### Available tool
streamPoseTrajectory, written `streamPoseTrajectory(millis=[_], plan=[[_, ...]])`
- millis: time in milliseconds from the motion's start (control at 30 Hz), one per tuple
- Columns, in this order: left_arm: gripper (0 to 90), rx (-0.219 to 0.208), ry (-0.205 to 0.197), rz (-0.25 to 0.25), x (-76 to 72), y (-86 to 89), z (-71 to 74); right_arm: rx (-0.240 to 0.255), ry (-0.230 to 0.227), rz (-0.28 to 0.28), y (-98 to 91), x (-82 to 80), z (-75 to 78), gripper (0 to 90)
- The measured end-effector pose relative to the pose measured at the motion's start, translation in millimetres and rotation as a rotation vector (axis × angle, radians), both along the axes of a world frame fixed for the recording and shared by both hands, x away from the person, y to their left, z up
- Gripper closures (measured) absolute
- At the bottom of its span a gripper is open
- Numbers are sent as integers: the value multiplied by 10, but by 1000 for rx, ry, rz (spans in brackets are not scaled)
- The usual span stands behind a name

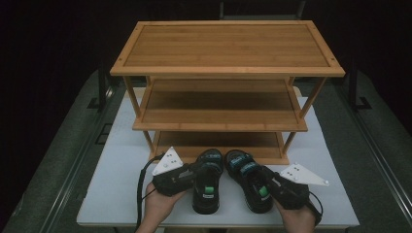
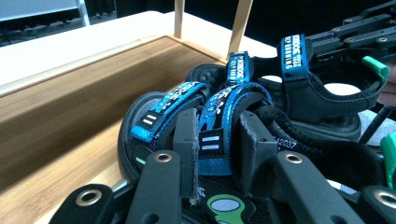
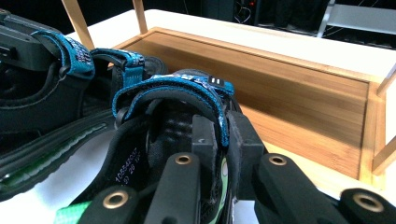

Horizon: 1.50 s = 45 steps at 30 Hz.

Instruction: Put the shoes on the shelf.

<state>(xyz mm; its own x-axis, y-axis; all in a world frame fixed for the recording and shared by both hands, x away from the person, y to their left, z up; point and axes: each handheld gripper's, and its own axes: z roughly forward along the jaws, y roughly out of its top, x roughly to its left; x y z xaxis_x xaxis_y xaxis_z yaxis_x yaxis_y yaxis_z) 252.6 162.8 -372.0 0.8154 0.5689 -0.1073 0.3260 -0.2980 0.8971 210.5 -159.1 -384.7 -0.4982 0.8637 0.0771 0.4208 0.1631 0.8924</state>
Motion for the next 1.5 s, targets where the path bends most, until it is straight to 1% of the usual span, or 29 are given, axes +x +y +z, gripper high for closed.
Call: streamPoseTrajectory(millis=[133, 233, 367, 567, 667, 767, 933, 1100, 1367, 1400, 1500], plan=[[713, 11, 0, -1, 23, -20, -5, 10, 4, -6, 37, 11, -2, 821], [713, 3, -2, 4, 45, -26, -17, 17, 7, -4, 54, 20, -6, 820], [712, 7, -5, 2, 69, -41, -35, 21, 16, -2, 99, 28, -11, 819], [712, 0, -6, 11, 93, -47, -57, 31, 24, -1, 165, 47, -11, 815], [711, 3, -12, 15, 101, -56, -68, 27, 15, 10, 213, 48, -17, 810], [711, 7, -16, 18, 109, -65, -87, 24, 17, 8, 257, 60, -36, 809], [711, 6, -25, 32, 136, -77, -118, 33, 21, -12, 329, 75, -66, 808], [711, 8, -37, 51, 166, -96, -137, 41, 4, -31, 412, 95, -83, 806], [710, 3, -53, 79, 230, -117, -178, 55, 0, -66, 492, 167, -114, 806], [710, -2, -53, 81, 242, -123, -183, 51, -1, -78, 505, 176, -114, 806], [710, -9, -60, 91, 266, -144, -195, 67, 0, -105, 528, 207, -119, 807]])
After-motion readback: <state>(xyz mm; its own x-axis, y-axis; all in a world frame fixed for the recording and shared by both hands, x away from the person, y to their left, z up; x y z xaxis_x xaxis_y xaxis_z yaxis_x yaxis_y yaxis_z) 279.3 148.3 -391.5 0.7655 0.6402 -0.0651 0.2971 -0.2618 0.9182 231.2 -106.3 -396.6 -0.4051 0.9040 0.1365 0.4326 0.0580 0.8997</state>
